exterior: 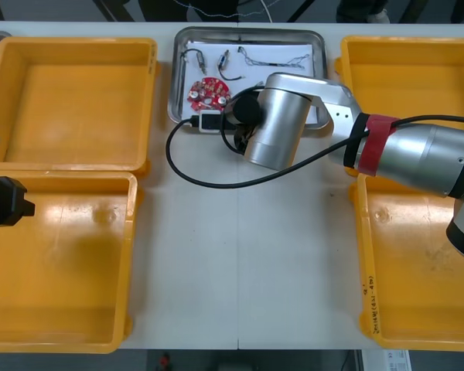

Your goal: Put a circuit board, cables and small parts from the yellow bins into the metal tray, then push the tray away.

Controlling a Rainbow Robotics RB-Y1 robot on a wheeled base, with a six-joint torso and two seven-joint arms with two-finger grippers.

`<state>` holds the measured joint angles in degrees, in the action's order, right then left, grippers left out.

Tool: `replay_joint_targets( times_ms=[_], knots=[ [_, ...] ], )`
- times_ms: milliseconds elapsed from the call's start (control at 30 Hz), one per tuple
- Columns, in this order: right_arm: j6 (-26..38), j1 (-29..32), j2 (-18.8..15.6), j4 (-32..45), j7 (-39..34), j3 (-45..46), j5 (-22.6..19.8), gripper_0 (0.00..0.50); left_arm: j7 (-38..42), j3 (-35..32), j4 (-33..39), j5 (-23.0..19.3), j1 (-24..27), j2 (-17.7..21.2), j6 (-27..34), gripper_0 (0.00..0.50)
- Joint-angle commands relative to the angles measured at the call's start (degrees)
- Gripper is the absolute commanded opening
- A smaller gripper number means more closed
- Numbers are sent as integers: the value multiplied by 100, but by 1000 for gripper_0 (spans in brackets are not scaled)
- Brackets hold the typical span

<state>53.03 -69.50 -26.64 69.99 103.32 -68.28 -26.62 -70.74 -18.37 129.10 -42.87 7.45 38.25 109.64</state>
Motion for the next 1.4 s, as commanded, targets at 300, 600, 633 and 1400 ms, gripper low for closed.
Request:
replay_joint_targets(
  times_ms=[300,600,633,1400],
  knots=[
    [383,-240,-43,112,189,597,-326,500,-204,-44,177,-46,-121,218,36,500],
    [1702,164,-17,1325,197,1537,-581,500,-204,-44,177,-46,-121,218,36,500],
    [1789,208,-26,1421,206,1590,-581,500,-204,-44,177,-46,-121,218,36,500],
    [5622,2212,695,4506,101,4306,-616,500,-204,-44,177,-46,-121,218,36,500]
  ],
)
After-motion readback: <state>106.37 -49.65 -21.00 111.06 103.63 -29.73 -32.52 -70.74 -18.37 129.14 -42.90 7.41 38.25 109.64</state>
